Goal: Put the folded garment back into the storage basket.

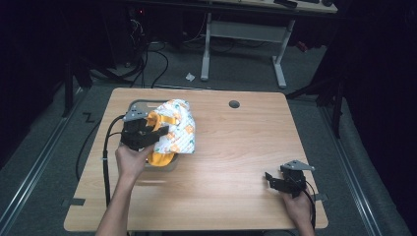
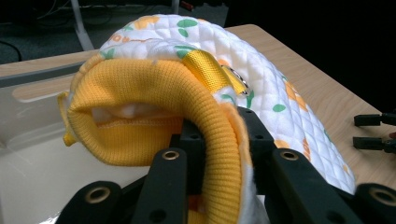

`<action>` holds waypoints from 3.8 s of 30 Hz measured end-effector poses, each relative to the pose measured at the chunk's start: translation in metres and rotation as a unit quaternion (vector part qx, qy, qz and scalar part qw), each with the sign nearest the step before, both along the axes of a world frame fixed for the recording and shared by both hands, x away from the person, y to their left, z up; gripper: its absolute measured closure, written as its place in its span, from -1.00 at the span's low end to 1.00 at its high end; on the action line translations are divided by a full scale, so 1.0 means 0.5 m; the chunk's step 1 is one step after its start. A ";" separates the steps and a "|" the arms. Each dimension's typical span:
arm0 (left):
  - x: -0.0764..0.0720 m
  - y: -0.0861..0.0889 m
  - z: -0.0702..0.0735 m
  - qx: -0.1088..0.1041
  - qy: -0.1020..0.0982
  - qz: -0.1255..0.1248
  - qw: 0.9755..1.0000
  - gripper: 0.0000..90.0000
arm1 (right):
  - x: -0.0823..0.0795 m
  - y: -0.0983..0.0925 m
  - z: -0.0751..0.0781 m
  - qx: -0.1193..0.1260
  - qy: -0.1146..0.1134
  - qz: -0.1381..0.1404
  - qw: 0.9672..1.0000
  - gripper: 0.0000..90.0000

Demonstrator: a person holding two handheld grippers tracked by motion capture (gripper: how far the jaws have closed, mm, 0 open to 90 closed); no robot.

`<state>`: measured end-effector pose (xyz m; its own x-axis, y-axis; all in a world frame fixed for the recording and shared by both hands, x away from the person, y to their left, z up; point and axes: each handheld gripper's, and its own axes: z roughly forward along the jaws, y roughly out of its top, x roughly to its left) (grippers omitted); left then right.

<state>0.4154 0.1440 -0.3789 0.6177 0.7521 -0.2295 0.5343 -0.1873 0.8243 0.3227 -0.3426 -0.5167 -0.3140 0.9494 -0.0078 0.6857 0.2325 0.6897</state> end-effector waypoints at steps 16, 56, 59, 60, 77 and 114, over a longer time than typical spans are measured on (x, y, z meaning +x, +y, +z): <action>0.022 0.031 -0.029 0.018 0.015 0.023 0.999 0.66 | 0.000 0.000 0.000 0.000 0.000 0.000 1.000 -0.35; 0.093 0.042 -0.126 0.126 0.079 0.048 0.988 0.63 | -0.001 0.001 0.000 -0.001 0.000 0.001 1.000 -0.35; 0.102 0.036 -0.130 0.134 0.088 0.048 0.986 0.62 | -0.001 0.001 0.000 -0.001 0.000 0.002 1.000 -0.35; 0.105 0.034 -0.130 0.136 0.092 0.050 0.985 0.62 | -0.001 0.001 0.000 -0.001 0.000 0.001 1.000 -0.35; 0.123 0.020 -0.138 0.181 0.100 0.110 0.972 0.10 | -0.001 0.001 0.000 -0.001 0.000 0.002 1.000 -0.35; -0.011 -0.014 -0.048 0.072 -0.016 0.091 0.993 -0.10 | -0.001 0.001 0.000 -0.001 0.000 0.002 1.000 -0.35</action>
<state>0.4098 0.1373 -0.4031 0.4744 0.8753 -0.0937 0.5438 -0.2076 0.8132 0.3225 -0.3423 -0.5167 -0.3184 0.9479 -0.0090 0.6849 0.2366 0.6892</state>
